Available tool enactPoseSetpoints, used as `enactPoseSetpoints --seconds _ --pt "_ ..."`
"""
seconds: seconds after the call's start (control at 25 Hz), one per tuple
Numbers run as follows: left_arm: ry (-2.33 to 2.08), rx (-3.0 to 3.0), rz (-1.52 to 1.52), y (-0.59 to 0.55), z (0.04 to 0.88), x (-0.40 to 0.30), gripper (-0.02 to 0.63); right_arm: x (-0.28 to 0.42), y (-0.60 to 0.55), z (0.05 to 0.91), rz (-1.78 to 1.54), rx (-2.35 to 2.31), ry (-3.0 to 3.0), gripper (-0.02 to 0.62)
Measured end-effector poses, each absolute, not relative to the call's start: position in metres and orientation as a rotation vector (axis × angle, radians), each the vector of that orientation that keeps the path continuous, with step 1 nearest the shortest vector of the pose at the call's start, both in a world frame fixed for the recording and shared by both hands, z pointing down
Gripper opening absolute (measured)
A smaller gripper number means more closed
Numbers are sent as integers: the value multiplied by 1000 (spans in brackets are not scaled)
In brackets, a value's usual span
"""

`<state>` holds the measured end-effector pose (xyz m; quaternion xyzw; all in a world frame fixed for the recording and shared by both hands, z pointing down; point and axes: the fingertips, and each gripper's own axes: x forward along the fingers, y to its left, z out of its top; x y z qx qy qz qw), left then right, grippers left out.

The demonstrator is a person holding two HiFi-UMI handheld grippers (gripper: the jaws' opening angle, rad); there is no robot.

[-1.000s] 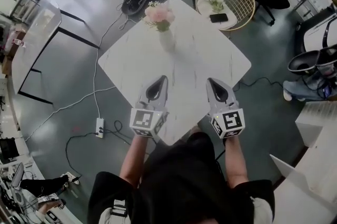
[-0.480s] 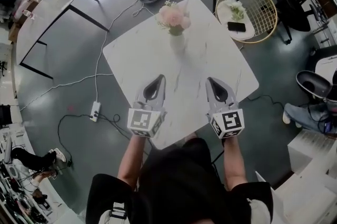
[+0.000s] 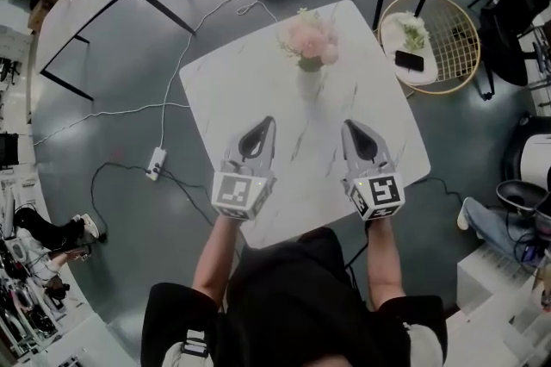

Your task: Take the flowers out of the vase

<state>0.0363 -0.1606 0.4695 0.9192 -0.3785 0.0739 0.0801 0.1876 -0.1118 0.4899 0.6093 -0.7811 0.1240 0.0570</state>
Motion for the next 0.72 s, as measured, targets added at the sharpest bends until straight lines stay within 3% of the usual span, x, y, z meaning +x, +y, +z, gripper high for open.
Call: enactPoseSetpoints --seconds 0.4,0.72 --pt "-1218 2691 264 -197 489 34 8 187 -182 503 457 1774 -2495 5" --pt "-1286 2614 269 -215 503 25 8 190 -227 514 543 1696 -2601 111"
